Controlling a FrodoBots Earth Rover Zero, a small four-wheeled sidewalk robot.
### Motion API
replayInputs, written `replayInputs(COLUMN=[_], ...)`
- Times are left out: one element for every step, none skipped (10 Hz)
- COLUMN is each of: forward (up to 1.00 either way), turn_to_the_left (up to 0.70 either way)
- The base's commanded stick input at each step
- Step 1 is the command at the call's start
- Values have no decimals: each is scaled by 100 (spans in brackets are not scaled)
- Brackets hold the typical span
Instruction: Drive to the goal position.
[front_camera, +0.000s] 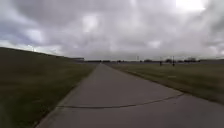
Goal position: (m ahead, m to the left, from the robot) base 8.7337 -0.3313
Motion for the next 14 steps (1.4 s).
replayInputs(forward=[100,100,100,100,100,100,100,100,100,100,100,100,100,100], turn_to_the_left=[0,0,0,0,0,0,0,0,0,0,0,1,3,3])
